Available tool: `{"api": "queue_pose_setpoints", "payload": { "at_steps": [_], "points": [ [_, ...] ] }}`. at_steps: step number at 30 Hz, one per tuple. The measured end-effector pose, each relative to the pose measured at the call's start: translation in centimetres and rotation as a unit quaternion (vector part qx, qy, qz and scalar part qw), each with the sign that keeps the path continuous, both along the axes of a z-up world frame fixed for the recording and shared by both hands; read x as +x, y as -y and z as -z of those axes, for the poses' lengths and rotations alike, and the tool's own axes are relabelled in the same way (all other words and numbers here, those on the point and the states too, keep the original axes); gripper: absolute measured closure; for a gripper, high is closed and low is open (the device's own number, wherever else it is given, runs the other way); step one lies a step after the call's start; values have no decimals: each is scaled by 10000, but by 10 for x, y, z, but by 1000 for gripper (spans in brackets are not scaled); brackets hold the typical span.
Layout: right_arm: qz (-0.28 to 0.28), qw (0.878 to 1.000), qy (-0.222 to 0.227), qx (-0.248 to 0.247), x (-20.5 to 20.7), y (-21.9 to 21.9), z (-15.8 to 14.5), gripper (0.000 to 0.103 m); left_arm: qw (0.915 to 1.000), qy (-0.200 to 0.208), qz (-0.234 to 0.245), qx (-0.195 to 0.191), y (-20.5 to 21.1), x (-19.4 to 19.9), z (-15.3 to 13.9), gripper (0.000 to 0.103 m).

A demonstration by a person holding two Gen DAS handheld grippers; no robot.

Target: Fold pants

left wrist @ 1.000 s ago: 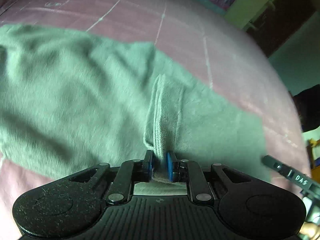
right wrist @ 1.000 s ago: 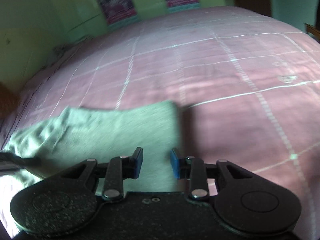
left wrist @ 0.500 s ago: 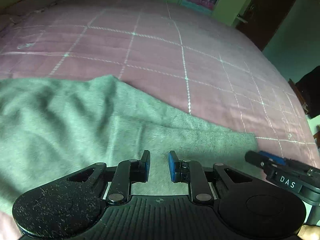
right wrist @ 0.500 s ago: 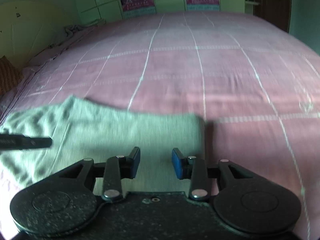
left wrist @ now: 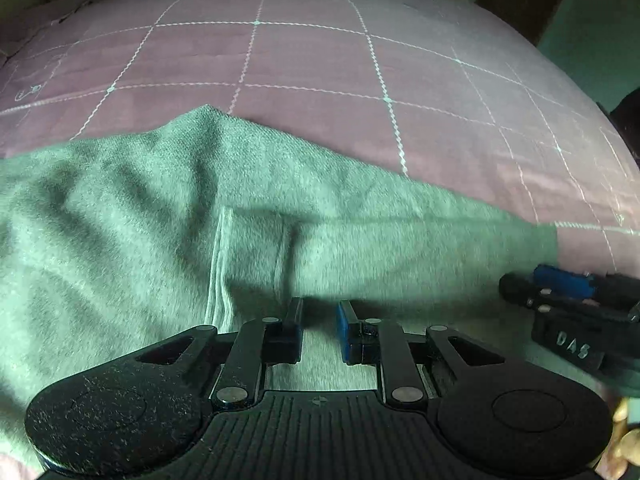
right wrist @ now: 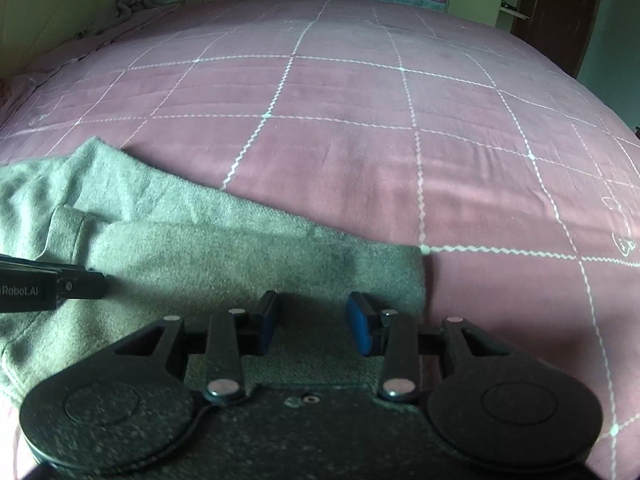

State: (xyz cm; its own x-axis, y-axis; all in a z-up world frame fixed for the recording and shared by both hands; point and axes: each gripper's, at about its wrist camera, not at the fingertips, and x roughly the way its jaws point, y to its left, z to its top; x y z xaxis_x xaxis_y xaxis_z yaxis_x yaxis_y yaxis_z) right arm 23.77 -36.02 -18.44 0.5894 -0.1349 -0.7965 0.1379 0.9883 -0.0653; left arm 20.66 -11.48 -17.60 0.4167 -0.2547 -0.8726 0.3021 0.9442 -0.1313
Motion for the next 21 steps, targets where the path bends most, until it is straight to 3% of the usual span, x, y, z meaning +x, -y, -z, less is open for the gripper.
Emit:
{"api": "queue_pose_setpoints", "payload": {
  "at_steps": [4, 8, 13, 15, 21],
  "points": [
    [-118, 9992, 266, 267, -31, -11, -17, 65, 9998, -16, 104, -143, -17, -34, -1, 85],
    [-406, 9988, 282, -5, -64, -30, 3, 63, 9997, 41, 154, -197, -27, -53, -2, 85],
    [-265, 9991, 161, 277, -67, -31, -9, 61, 9992, -67, 4, -400, -39, -60, -6, 85],
    [-377, 9991, 135, 144, -72, -35, -3, 61, 9992, -11, 31, -398, -40, -64, -7, 85],
    [-143, 9984, 348, 413, -80, -37, -17, 58, 9971, -16, -283, -706, -57, -68, -24, 85]
  ]
}}
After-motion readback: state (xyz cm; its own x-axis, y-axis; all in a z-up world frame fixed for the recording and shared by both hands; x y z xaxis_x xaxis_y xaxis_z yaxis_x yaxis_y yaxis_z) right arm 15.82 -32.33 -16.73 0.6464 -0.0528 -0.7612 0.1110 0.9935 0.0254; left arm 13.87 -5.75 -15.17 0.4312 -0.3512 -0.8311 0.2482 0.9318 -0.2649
